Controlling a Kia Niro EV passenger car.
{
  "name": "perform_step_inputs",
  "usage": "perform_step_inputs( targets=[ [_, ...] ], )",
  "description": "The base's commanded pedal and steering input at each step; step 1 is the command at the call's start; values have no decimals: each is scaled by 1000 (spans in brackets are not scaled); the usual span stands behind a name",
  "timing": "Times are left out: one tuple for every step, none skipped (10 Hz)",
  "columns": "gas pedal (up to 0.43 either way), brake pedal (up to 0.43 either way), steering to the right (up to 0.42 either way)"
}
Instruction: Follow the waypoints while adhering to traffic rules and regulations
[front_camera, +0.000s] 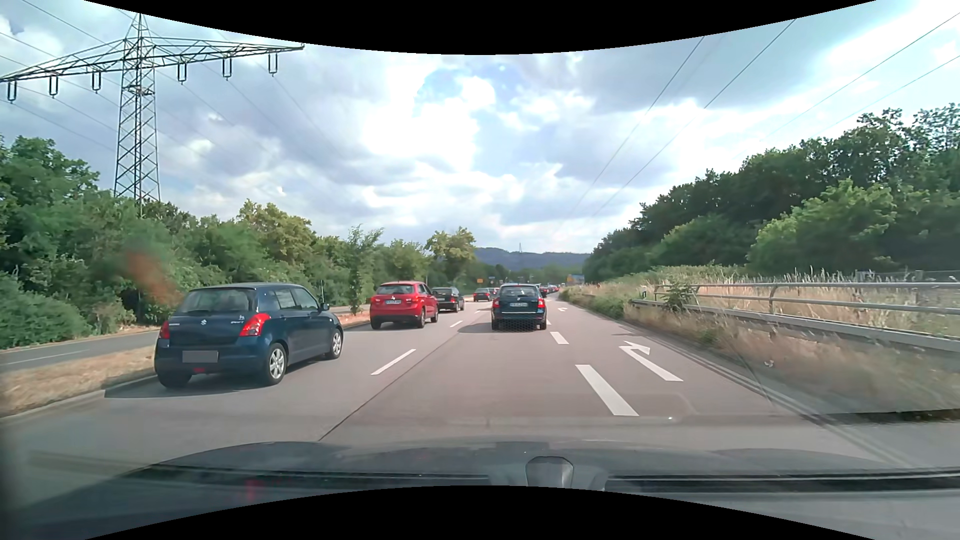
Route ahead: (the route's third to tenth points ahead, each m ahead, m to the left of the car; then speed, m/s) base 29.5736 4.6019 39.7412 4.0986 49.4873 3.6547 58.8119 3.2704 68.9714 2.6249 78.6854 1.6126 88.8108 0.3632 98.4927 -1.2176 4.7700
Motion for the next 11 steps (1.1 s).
perform_step_inputs(
  targets=[
    [0,0,4],
    [0,0,4],
    [0,0,4],
    [0,0,4],
    [0,0,4],
    [0,0,4],
    [0,0,4],
    [0,0,4],
    [0,0,4],
    [0,0,4],
    [0,0,4]
  ],
)
